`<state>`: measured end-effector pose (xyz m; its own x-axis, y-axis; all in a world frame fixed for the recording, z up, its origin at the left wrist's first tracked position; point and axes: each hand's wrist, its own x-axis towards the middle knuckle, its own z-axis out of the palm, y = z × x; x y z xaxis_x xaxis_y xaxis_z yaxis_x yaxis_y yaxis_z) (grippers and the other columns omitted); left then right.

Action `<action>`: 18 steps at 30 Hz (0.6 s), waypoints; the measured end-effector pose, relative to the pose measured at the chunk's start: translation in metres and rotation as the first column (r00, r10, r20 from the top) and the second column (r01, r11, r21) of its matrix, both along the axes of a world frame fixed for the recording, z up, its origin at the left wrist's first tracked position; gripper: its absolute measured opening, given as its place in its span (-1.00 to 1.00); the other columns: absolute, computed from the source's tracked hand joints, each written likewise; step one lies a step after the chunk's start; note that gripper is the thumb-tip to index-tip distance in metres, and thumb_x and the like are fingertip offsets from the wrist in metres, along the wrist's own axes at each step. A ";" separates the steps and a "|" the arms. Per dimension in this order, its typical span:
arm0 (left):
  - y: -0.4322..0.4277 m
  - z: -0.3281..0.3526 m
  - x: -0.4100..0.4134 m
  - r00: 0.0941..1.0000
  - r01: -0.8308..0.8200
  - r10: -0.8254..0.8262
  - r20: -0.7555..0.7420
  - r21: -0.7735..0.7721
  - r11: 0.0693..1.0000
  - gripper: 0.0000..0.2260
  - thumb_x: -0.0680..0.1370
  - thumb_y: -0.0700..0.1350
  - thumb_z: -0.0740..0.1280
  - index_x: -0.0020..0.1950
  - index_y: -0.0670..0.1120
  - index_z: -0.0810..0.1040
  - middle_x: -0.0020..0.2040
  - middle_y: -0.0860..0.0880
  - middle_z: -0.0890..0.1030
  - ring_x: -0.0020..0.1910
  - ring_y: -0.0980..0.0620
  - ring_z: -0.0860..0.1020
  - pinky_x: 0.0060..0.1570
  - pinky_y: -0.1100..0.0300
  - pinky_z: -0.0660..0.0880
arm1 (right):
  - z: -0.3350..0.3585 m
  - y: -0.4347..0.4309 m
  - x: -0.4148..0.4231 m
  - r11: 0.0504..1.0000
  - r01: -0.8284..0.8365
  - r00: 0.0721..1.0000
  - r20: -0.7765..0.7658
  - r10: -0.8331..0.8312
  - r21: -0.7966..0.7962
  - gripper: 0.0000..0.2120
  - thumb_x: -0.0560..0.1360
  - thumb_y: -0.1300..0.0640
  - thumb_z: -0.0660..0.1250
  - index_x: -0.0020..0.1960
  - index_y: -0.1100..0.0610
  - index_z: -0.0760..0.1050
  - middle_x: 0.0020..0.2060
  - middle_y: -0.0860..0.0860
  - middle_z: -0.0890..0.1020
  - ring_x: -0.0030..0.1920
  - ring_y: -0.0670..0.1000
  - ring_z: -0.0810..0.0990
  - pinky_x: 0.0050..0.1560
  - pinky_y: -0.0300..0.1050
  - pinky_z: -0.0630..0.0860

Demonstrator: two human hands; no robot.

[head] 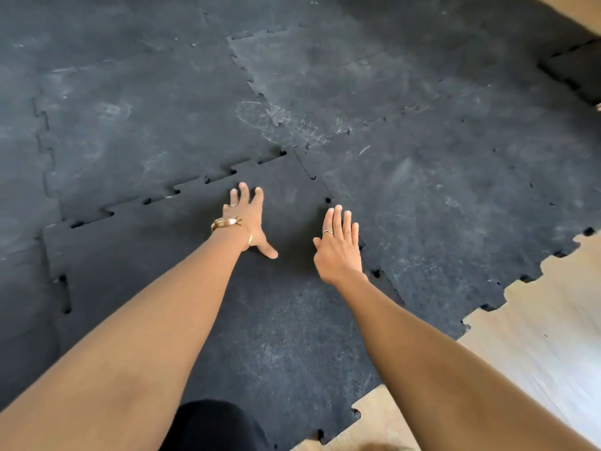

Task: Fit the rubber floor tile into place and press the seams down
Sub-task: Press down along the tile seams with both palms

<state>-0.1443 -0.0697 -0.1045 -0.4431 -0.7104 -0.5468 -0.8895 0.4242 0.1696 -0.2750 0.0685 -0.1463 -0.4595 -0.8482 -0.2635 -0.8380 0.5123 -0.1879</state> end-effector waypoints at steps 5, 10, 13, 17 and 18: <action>-0.006 -0.004 -0.003 1.000 0.015 -0.016 0.018 0.017 1.000 0.33 0.14 0.14 0.65 0.57 -0.08 -0.25 0.56 -0.16 -0.33 0.55 -0.21 -0.27 0.51 -0.19 0.00 | -0.017 0.007 0.006 0.986 0.027 0.995 -0.087 -0.042 -0.164 -0.43 0.66 0.07 -0.08 0.57 0.22 -0.20 0.58 0.11 -0.14 0.57 0.10 -0.23 0.52 0.01 -0.33; -0.008 -0.004 -0.016 0.999 -0.004 0.004 0.049 0.003 1.000 0.31 0.09 0.08 0.69 0.56 -0.14 -0.12 0.57 -0.22 -0.27 0.54 -0.27 -0.23 0.48 -0.26 0.07 | -0.025 0.005 0.009 0.970 0.058 0.988 -0.127 -0.090 -0.235 -0.43 0.63 0.07 -0.07 0.58 0.22 -0.10 0.58 0.11 -0.02 0.58 0.12 -0.12 0.56 0.05 -0.21; -0.006 -0.003 -0.023 0.998 -0.054 0.054 0.032 0.008 0.999 0.20 0.05 0.00 0.71 0.49 -0.15 0.04 0.56 -0.23 -0.22 0.54 -0.29 -0.22 0.45 -0.31 0.06 | -0.022 0.006 0.009 0.967 0.071 0.989 -0.108 -0.100 -0.243 -0.43 0.63 0.08 -0.04 0.58 0.23 -0.07 0.58 0.12 0.00 0.58 0.12 -0.11 0.56 0.05 -0.22; -0.005 -0.008 -0.014 0.989 -0.121 0.123 -0.087 0.024 0.992 0.11 0.07 -0.06 0.71 0.45 -0.13 0.14 0.58 -0.15 -0.20 0.55 -0.22 -0.22 0.49 -0.26 -0.02 | -0.014 0.009 0.011 0.959 0.118 0.989 -0.054 -0.136 -0.258 -0.41 0.65 0.02 -0.01 0.57 0.24 -0.10 0.58 0.13 -0.02 0.58 0.11 -0.14 0.55 0.02 -0.27; -0.004 -0.008 -0.012 0.986 -0.126 0.127 -0.111 0.017 0.992 0.12 0.07 -0.07 0.71 0.47 -0.11 0.14 0.58 -0.14 -0.18 0.56 -0.20 -0.19 0.49 -0.24 0.00 | -0.011 0.014 0.011 0.948 0.173 0.982 -0.028 -0.187 -0.267 -0.38 0.65 -0.02 0.01 0.57 0.24 -0.11 0.58 0.13 -0.03 0.58 0.11 -0.14 0.55 0.03 -0.27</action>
